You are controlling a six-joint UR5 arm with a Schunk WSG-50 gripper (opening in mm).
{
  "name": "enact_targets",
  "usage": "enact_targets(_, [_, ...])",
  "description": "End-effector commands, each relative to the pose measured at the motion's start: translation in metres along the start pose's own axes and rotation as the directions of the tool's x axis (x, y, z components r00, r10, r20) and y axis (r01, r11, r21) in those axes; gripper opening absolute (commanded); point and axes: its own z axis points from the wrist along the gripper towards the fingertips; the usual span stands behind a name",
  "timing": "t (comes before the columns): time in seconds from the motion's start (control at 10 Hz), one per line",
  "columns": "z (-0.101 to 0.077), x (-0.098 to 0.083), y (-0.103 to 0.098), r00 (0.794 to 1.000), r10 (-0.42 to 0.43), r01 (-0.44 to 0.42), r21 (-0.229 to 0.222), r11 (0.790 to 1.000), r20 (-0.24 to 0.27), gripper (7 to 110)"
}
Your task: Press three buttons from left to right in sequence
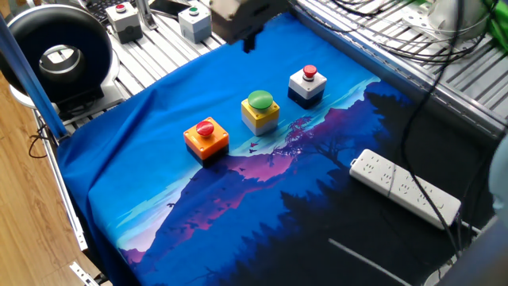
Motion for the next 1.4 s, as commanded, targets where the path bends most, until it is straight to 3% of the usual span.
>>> enact_targets(0.0, [0.002, 0.037, -0.021, 1.000, 0.021, -0.022, -0.053, 0.998, -0.018, 7])
enact_targets(0.2, [0.001, 0.041, -0.008, 0.997, 0.065, -0.069, -0.094, 0.993, -0.047, 7])
enact_targets(0.3, [0.005, 0.040, -0.015, 0.998, 0.047, -0.050, -0.061, 0.997, -0.053, 7])
enact_targets(0.6, [0.007, 0.041, -0.019, 0.998, 0.039, -0.041, -0.044, 0.998, -0.059, 7])
enact_targets(1.3, [0.005, 0.038, -0.016, 0.997, 0.039, -0.041, -0.044, 0.998, -0.062, 7])
